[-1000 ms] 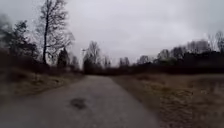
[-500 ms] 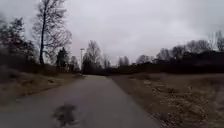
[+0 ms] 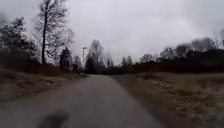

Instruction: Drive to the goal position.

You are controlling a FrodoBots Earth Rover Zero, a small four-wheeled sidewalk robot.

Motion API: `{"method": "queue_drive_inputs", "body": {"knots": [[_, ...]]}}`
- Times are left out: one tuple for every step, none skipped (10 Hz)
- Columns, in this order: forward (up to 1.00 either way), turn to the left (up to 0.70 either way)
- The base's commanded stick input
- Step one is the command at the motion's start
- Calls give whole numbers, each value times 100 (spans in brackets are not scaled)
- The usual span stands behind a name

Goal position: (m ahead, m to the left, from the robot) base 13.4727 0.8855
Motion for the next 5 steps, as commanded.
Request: {"method": "queue_drive_inputs", "body": {"knots": [[100,40],[100,40],[100,14],[100,0],[100,0]]}}
